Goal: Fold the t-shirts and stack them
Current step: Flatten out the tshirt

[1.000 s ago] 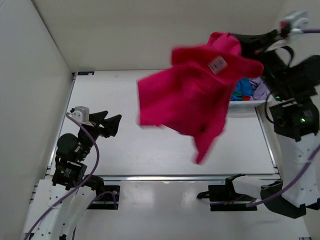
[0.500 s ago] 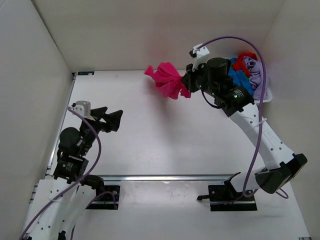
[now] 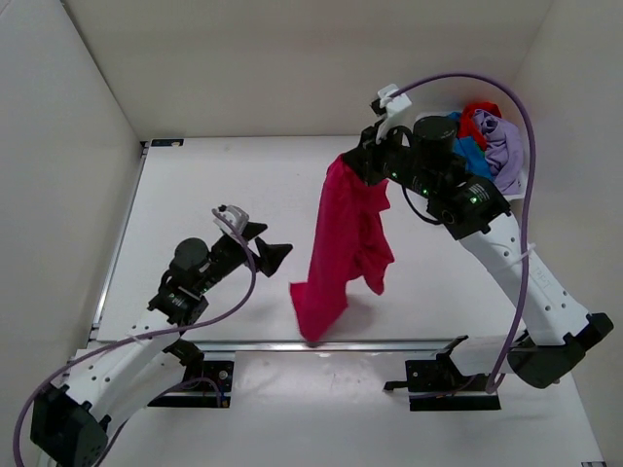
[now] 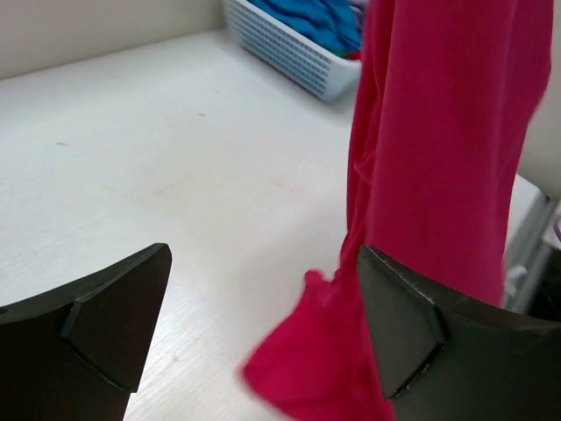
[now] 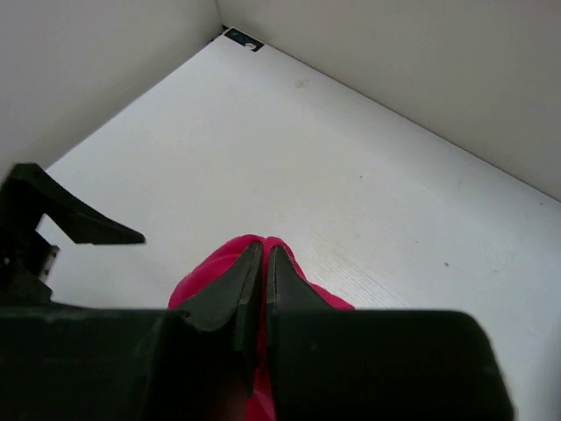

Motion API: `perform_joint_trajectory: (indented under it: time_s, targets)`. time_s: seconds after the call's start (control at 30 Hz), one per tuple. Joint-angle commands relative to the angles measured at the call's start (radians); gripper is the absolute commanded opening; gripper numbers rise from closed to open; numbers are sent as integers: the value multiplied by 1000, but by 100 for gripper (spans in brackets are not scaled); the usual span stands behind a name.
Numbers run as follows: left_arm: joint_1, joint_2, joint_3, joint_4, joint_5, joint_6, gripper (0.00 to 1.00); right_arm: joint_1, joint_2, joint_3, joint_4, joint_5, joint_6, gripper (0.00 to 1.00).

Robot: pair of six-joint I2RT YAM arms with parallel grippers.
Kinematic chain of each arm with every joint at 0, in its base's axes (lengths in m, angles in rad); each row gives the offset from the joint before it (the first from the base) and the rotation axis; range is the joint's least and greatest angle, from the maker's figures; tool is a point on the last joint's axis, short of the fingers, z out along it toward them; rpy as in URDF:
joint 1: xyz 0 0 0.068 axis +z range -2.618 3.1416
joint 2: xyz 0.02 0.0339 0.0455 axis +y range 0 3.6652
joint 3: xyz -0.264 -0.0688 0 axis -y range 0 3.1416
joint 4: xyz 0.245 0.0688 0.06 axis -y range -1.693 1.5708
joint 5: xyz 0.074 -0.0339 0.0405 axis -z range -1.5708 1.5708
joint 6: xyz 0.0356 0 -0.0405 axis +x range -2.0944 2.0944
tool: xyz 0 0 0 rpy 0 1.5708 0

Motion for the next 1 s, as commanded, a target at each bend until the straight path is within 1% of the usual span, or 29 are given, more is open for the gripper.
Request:
perform_joint_trajectory:
  time_s: [0.0,0.1,0.2,0.23,0.27,0.3,0.33,0.37,0.47,0.57,0.6,0.63,0.67,0.73,0.77,0.87,0.9,0.97]
  targets:
    - [-104,44,-20,102,28,41,98,23,11,80,81,-3,7,0]
    - [-182,90,-44,140,-18,54,99,29,24,96,84,7,10,0]
    - [-217,113,-57,179,-24,40,98,38,50,122,76,24,12,0]
    - [-227,133,-58,185,-18,43,91,27,50,128,67,30,7,0]
    - [-227,134,-60,185,3,47,80,30,59,136,70,50,12,0]
    - [-227,159,-48,174,10,58,75,35,59,140,72,52,2,0]
    - [-237,176,-49,168,20,69,73,30,63,142,78,53,5,0]
    - [-250,191,-52,167,-2,78,70,33,71,139,84,61,8,0]
    - [-302,213,-51,205,-70,92,79,46,73,147,101,56,15,0]
    - [-325,254,-54,251,-143,89,85,64,93,191,87,61,15,0]
    - [-322,266,-54,251,-214,86,86,73,97,206,87,61,18,0]
    - [-345,277,-54,266,-251,93,88,85,100,211,84,62,18,0]
    - [-357,292,-60,280,-335,97,89,89,102,225,81,61,12,0]
    - [-357,326,-69,305,-482,97,96,108,100,245,78,58,9,0]
    - [-360,344,-63,309,-518,80,98,113,108,249,80,61,9,0]
    - [-348,438,-19,315,-654,98,98,128,102,262,69,41,15,0]
    - [-346,453,-9,328,-659,107,98,127,97,263,78,36,19,0]
    - [-330,568,53,346,-595,115,99,127,94,257,81,30,16,0]
